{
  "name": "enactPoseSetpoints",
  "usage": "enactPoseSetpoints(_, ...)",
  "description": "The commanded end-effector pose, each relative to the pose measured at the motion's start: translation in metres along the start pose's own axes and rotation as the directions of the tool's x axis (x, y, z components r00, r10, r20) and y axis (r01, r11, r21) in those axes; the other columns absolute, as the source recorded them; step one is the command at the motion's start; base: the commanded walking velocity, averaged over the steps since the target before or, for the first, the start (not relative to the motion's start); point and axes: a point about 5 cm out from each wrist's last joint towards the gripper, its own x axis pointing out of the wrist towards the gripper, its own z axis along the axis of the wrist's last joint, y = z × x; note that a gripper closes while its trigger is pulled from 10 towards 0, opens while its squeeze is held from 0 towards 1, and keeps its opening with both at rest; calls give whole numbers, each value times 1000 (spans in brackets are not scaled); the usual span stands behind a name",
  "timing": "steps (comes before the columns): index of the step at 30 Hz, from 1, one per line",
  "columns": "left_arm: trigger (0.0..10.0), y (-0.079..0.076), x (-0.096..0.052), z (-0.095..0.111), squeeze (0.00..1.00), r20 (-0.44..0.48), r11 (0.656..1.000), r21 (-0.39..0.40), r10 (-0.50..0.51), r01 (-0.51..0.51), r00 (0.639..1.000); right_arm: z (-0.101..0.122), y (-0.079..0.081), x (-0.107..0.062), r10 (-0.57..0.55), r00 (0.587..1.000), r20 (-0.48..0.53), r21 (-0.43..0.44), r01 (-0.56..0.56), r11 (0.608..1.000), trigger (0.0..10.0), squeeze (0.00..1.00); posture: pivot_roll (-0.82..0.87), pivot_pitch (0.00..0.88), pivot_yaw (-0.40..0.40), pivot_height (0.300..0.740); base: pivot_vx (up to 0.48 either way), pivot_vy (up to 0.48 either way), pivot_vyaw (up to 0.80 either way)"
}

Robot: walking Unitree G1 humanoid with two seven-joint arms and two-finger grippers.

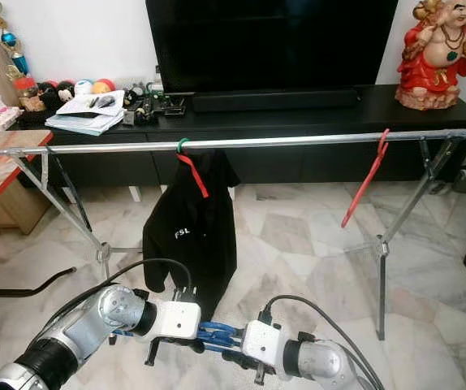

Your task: Hang hanger

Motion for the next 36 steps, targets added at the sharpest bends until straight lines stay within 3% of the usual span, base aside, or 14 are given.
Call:
enactPoseSetpoints(1,10000,-1,-2,-1,0,-13,1000,5,-10,10,1000,3,0,3,3,1000,21,8,-3,1000,0,0,52,27,74,740,0,0,0)
enactPoseSetpoints(28,10000,3,-2,-1,0,-12,1000,15,25,-25,1000,-3,10,4,49,998,25,59,-51,997,0,0,51,31,72,740,0,0,0)
enactPoseSetpoints(29,10000,4,-2,0,976,3,1000,-8,23,-23,1000,-5,12,4,62,998,12,55,-62,997,0,0,51,31,72,740,0,0,0)
enactPoseSetpoints(36,10000,4,-5,0,1000,7,1000,-12,12,-12,1000,-14,20,2,71,996,-44,48,-69,996,0,0,52,32,70,740,0,0,0)
